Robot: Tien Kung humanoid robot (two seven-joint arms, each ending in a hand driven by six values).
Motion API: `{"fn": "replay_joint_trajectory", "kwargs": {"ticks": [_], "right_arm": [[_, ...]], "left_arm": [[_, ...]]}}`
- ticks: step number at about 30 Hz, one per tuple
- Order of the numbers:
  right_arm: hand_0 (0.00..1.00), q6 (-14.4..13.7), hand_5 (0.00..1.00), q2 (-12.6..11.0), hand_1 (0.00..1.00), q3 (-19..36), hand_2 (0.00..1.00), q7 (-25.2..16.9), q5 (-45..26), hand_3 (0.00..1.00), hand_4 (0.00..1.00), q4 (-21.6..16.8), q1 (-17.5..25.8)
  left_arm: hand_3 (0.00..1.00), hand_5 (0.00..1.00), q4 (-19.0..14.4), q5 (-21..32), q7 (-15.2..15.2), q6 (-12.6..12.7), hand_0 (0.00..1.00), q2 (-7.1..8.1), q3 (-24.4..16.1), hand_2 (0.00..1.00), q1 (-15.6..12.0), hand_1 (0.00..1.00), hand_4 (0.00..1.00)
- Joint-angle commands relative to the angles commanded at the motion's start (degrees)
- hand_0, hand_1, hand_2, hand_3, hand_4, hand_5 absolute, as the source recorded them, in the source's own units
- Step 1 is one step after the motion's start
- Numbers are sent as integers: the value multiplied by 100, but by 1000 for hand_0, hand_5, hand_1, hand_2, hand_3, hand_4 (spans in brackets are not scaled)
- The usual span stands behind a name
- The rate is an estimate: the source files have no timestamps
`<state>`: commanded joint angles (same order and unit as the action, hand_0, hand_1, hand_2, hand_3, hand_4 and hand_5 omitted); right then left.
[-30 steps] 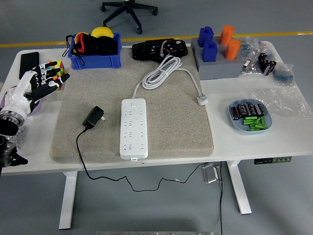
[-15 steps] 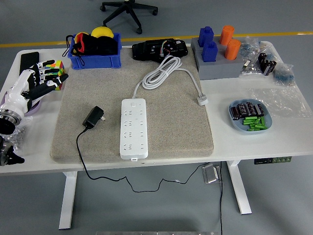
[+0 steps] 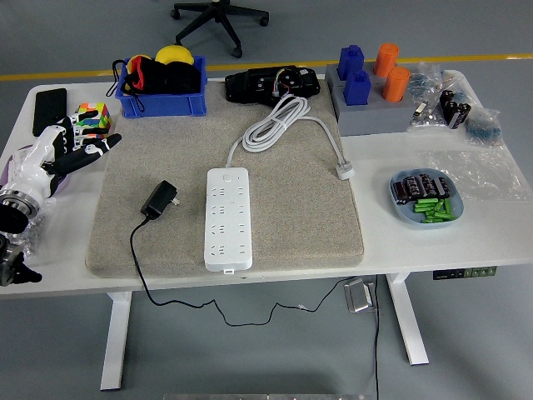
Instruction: Pull the plug out,throw it away,press the button
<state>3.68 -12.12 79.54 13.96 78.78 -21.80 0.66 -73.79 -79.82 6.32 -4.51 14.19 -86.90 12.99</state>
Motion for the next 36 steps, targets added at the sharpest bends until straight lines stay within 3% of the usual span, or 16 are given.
{"fn": "replay_joint_trajectory", "kwargs": {"ticks": [36], "right_arm": [[785,-5,784,68,745,57,739,4,16,743,794,3,24]], "left_arm": [[877,396,-127,-39,78,-28,727,12,26,673,-126,648,919]]}}
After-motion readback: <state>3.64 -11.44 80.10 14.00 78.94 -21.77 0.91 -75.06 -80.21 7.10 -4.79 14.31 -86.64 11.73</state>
